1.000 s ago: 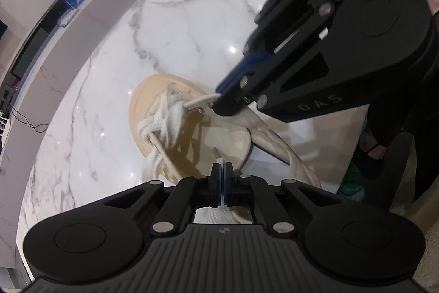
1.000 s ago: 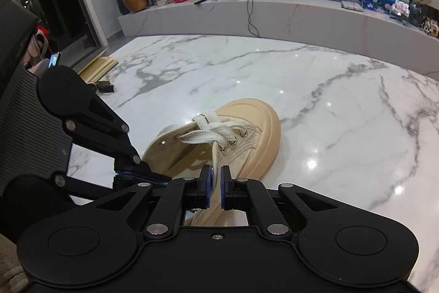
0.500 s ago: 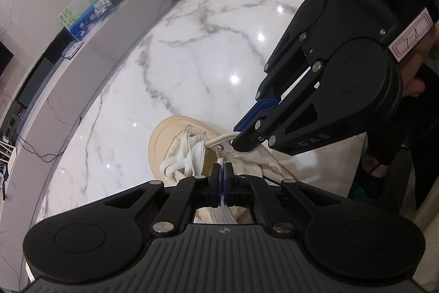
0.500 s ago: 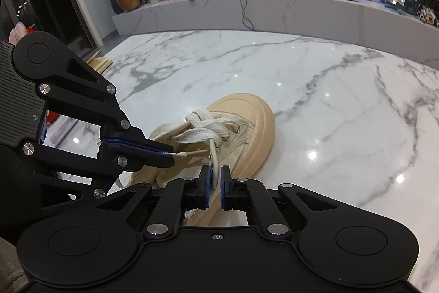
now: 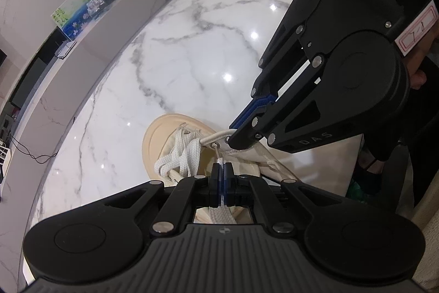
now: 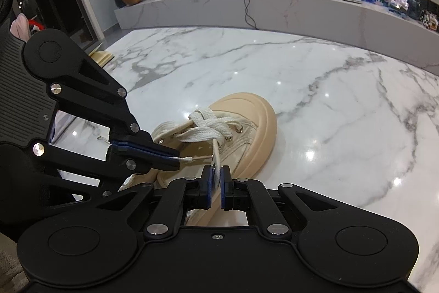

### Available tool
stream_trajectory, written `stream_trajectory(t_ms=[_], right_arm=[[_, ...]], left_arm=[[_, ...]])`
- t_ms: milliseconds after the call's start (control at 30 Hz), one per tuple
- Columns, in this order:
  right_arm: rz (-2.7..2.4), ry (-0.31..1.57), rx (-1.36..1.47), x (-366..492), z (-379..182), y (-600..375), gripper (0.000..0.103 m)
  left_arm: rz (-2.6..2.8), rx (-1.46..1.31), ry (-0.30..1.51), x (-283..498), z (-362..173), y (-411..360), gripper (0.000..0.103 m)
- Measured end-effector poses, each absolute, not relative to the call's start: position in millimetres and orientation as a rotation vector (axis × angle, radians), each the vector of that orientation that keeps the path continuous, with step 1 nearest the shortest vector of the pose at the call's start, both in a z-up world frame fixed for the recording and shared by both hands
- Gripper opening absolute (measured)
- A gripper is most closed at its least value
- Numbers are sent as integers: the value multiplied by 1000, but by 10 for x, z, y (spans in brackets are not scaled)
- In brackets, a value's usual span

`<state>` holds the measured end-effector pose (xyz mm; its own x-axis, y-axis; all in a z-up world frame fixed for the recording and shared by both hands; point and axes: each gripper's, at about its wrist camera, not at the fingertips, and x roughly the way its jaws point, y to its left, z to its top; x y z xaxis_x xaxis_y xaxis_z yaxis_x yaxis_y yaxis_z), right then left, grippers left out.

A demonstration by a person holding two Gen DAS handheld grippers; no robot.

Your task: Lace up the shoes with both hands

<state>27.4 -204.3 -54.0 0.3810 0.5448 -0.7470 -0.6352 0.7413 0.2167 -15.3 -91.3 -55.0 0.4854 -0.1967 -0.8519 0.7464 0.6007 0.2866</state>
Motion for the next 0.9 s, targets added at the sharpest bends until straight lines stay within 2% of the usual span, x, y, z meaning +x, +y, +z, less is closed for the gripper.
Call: stream_trajectory(t_ms=[900], right_arm=[[782,888,-157,260,-533,-2004,3]], left_arm=[[-621,741,879,24,-576,-972,1]])
